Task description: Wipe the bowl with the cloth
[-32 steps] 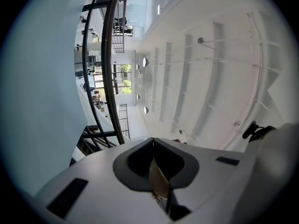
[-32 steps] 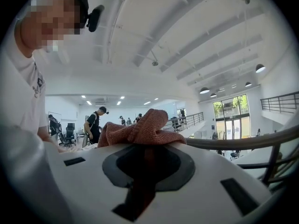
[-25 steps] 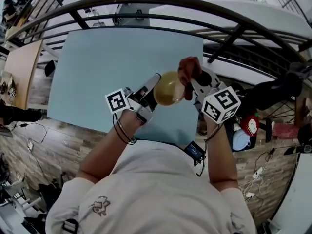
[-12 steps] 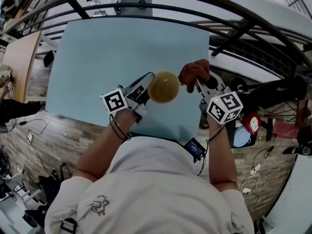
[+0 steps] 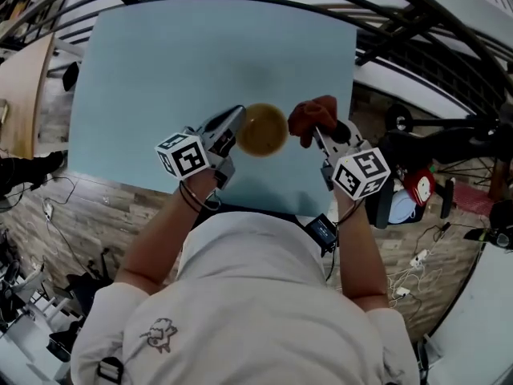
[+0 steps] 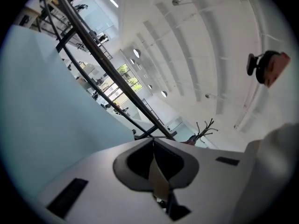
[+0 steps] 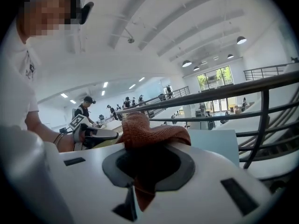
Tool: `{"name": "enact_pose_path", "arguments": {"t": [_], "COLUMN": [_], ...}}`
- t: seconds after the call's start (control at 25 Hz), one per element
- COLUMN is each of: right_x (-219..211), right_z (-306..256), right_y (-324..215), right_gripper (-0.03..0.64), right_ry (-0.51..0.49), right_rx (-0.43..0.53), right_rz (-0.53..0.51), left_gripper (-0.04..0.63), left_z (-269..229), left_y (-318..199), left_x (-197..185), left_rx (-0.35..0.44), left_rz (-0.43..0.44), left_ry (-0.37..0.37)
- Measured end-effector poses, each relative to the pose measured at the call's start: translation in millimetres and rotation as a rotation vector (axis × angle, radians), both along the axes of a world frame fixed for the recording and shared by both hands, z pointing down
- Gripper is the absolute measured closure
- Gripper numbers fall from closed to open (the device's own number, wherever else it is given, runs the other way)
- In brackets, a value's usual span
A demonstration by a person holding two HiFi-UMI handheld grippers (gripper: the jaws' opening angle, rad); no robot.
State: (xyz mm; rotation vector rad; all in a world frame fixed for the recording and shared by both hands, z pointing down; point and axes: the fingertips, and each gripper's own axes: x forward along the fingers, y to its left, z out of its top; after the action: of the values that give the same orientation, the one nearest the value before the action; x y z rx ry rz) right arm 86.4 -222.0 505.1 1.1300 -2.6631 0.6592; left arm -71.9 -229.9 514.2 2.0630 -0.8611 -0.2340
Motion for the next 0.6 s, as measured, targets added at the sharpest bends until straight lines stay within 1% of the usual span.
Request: {"name": "enact_pose_path", "arguments": {"t": [0.12, 0.2, 0.32, 0.44, 0.6], "right_x": [-7, -9, -11, -13, -14], "right_z": [22, 39, 56, 66, 82], "right_y": [5, 8, 9, 3, -4], "right_gripper": [0.554, 0.555, 0.554, 0.554, 0.554], "right_ry": [0.022, 0.039, 0.043, 0.045, 0.051], "right_rx": [-0.028, -0.047, -0.068, -0.074, -0.089], "right_rz": [-0.008, -0.014, -0.025, -0.032, -0.03], "left_gripper": [0.58, 0.58, 0.58, 0.58, 0.58], "left_z": [22, 34, 48, 61, 87], "left_y": [-4, -7, -11, -16, -22], "left_x": [-6, -9, -9, -7, -5], "left_rx": [0.01, 0.02, 0.044, 0.083, 0.094], "left_rz": [0.007, 0.007, 0.018, 0.041, 0.053], "left_ry": [-0.095, -0.139, -0.181, -0.232, -0.267]}}
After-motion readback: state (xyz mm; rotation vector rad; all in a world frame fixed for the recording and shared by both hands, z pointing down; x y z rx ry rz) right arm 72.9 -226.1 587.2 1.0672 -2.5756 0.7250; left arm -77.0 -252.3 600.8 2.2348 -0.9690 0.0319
